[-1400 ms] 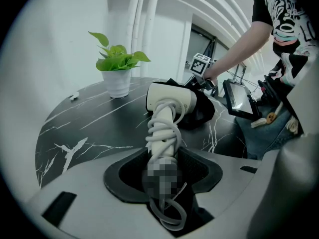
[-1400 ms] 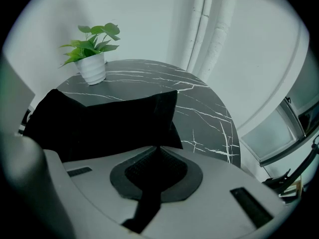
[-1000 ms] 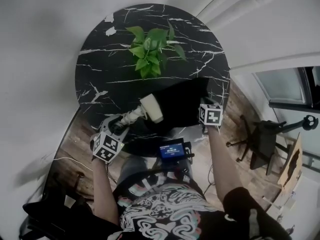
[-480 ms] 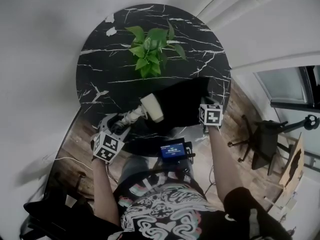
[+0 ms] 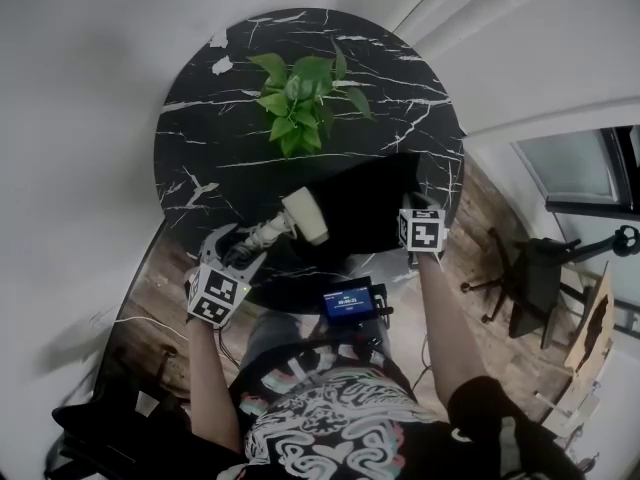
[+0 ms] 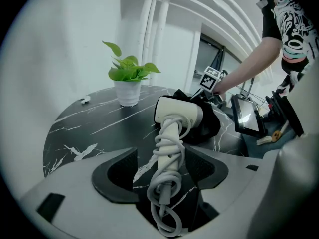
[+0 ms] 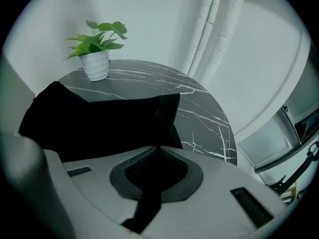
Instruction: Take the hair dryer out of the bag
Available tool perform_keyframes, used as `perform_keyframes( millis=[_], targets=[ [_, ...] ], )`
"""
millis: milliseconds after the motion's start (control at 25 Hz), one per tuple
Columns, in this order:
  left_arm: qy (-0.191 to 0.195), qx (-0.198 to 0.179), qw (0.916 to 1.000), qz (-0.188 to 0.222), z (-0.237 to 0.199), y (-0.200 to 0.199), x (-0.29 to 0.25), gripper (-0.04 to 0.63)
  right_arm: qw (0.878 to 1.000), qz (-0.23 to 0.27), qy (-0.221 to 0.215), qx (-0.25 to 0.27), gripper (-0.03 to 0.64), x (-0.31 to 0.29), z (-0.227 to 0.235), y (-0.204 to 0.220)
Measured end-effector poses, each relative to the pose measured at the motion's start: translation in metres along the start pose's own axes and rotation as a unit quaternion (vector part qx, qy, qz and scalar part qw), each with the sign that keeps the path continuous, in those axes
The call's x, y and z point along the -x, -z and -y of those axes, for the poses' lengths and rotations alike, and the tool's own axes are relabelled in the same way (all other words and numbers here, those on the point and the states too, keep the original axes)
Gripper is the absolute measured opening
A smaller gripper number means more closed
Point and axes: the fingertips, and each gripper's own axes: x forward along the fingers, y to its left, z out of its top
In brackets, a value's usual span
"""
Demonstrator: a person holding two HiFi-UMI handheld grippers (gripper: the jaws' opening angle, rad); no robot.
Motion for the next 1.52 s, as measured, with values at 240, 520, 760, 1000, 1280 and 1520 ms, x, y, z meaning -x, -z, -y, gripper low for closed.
perform_keyframes(
  millis=[240,520,760,1000,1280,1520],
  targets=[
    [0.005,0.0,0.9999,0.009,0.002,-0.008,0.0,0.293,1.0,0.024,0.006,0.005,0.023,0.013,0.002,-0.004],
    [0.008,0.001,0.9997,0.022,-0.002,-0.022,-0.002,0.294,0.998,0.052,0.007,-0.02,0.023,0.029,0.004,-0.01],
    [0.012,0.0,0.9994,0.032,-0.007,-0.033,0.001,0.294,0.997,0.068,-0.003,-0.044,0.025,0.043,0.003,-0.014],
    [0.013,0.007,0.9992,0.037,-0.008,-0.033,0.0,0.295,0.996,0.077,-0.016,-0.048,0.025,0.055,-0.001,-0.017],
    [0.01,0.006,0.9991,0.042,-0.01,-0.038,-0.001,0.293,0.994,0.087,-0.015,-0.061,0.026,0.065,0.002,-0.018],
    [-0.009,0.006,0.9965,0.083,-0.013,-0.062,0.005,0.293,0.987,0.127,-0.03,-0.098,0.058,0.092,-0.002,-0.028]
  ],
)
